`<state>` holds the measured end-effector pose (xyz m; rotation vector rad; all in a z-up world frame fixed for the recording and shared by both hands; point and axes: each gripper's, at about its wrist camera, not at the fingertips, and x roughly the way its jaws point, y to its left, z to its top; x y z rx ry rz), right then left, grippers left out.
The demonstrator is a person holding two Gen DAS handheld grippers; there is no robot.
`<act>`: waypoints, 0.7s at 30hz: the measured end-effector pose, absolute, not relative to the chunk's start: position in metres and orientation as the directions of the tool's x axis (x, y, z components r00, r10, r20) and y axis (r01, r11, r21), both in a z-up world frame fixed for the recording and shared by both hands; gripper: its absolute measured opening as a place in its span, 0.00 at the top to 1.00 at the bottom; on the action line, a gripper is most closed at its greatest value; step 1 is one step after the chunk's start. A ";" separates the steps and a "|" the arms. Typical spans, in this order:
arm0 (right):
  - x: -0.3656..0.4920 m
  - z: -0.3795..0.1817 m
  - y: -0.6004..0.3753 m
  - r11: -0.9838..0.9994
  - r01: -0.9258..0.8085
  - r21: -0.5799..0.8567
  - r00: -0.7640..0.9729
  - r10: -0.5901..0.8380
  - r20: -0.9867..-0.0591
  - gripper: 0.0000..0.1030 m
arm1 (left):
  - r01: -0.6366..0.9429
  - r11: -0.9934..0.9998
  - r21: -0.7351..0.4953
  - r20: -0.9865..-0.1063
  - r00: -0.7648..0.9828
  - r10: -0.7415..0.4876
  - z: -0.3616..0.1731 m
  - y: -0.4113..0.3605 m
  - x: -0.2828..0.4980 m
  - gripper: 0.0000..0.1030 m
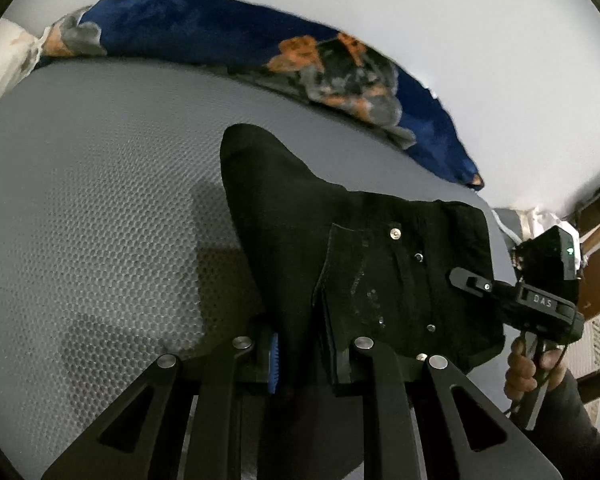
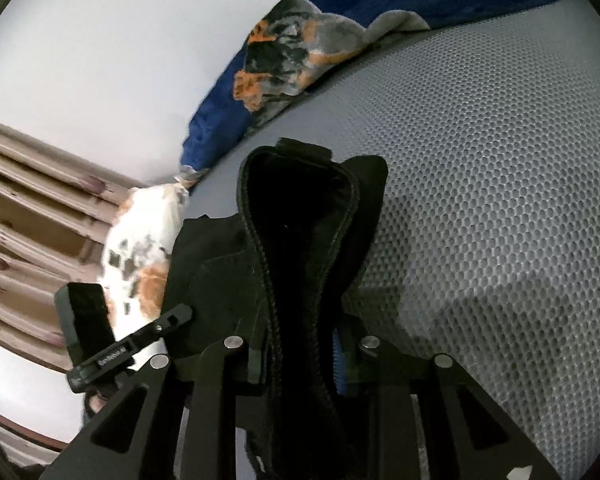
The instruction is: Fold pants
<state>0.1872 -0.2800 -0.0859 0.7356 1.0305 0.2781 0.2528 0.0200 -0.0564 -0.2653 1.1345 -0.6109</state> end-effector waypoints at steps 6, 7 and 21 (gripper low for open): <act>0.184 -0.098 -0.274 0.856 0.187 0.483 0.483 0.348 -0.804 0.59 | 0.281 0.854 -0.437 -0.810 0.291 -0.510 -0.083 0.021 0.253 0.69; 0.182 -0.098 -0.272 0.870 0.188 0.456 0.483 0.322 -0.814 0.55 | 0.274 0.866 -0.417 -0.820 0.298 -0.489 -0.085 0.021 0.251 0.66; 0.126 -0.058 -0.244 0.957 0.185 0.225 0.531 0.095 -0.842 0.43 | 0.230 0.966 -0.118 -0.876 0.433 -0.210 -0.062 0.027 0.182 0.53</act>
